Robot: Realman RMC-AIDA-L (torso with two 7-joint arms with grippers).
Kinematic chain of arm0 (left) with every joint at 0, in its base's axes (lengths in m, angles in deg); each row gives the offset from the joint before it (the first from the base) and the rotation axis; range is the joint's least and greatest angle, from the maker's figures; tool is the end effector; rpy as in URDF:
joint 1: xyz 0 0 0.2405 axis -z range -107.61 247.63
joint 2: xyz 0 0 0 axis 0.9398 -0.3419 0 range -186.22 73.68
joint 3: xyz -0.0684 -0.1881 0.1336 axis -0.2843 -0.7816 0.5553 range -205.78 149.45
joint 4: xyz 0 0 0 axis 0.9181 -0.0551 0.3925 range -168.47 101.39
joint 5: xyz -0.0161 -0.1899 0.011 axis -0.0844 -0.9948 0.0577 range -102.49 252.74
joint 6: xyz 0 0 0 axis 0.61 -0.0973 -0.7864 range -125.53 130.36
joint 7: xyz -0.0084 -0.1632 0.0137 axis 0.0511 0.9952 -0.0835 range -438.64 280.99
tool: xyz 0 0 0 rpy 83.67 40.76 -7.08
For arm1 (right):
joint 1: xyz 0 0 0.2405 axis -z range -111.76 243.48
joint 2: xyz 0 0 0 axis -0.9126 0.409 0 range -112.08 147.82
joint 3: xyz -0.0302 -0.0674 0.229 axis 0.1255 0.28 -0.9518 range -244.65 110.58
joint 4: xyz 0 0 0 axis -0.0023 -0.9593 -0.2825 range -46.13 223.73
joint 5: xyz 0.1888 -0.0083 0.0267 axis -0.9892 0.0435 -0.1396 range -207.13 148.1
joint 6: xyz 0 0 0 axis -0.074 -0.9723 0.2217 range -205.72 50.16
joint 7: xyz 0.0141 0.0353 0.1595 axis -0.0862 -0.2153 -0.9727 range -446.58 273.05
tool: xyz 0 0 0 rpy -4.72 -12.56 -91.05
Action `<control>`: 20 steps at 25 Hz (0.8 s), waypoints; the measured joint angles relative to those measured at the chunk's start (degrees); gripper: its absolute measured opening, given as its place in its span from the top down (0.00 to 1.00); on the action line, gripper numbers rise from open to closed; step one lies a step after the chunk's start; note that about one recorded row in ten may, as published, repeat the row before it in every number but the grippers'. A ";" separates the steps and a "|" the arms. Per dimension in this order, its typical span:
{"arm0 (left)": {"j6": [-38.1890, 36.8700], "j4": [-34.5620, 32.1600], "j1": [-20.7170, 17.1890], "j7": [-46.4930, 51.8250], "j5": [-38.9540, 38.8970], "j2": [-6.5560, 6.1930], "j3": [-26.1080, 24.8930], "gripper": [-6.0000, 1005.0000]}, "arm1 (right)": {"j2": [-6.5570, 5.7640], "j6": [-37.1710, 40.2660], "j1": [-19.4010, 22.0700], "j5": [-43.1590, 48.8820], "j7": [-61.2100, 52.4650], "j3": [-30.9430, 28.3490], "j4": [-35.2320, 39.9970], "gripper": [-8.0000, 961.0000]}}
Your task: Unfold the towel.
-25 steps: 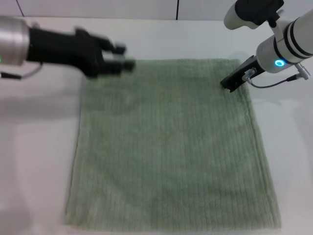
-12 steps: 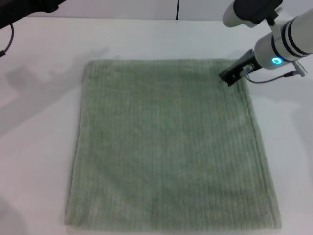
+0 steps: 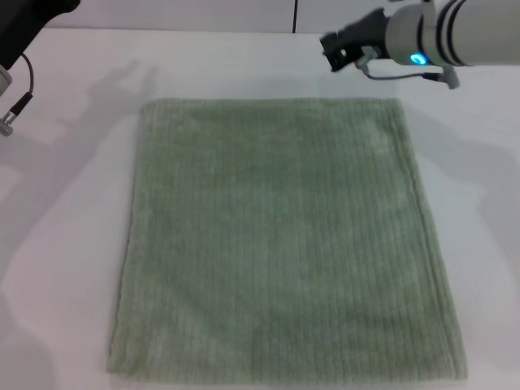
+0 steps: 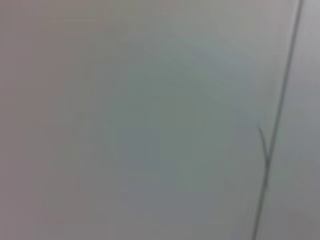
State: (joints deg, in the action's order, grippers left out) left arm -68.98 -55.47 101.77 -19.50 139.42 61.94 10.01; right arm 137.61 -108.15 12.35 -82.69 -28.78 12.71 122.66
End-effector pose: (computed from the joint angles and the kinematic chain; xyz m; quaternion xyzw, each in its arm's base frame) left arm -0.2363 0.3872 0.0619 -0.7267 -0.2546 -0.4701 0.4315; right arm 0.1459 0.4554 -0.0639 -0.9126 0.2048 0.0176 0.3534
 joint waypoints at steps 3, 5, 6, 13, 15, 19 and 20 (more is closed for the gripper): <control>0.34 1.11 0.20 -1.17 -2.40 0.05 -0.03 0.60 | 0.12 11.38 3.42 -6.98 -0.46 12.15 4.34 0.97; 0.54 1.53 0.32 -1.39 -3.17 0.11 -0.03 0.61 | 0.12 14.35 4.12 -8.39 -0.55 14.71 5.13 0.97; 0.78 2.28 0.47 -2.34 -4.30 0.22 -0.03 0.61 | 0.12 21.89 5.36 -11.09 -0.98 19.95 6.01 0.97; 1.18 7.46 1.96 -8.44 -9.11 0.36 -0.03 0.61 | 0.21 50.11 9.16 -19.28 -2.46 38.25 6.60 0.97; 1.53 8.67 2.18 -10.27 -10.61 0.36 -0.03 0.61 | 0.21 60.64 10.03 -19.81 -6.83 44.43 5.50 0.97; 1.89 13.18 2.74 -16.47 -16.31 0.45 -0.03 0.60 | 0.20 81.48 12.01 -17.35 -23.56 54.00 -0.66 0.97; 1.89 14.06 2.85 -17.89 -17.48 0.48 -0.02 0.60 | 0.19 84.84 12.57 -16.43 -27.52 55.18 -2.45 0.97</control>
State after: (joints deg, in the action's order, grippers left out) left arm -67.08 -41.42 104.61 -37.39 121.94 62.42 9.98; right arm 137.80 -23.32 24.92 -99.12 -56.31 67.89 120.21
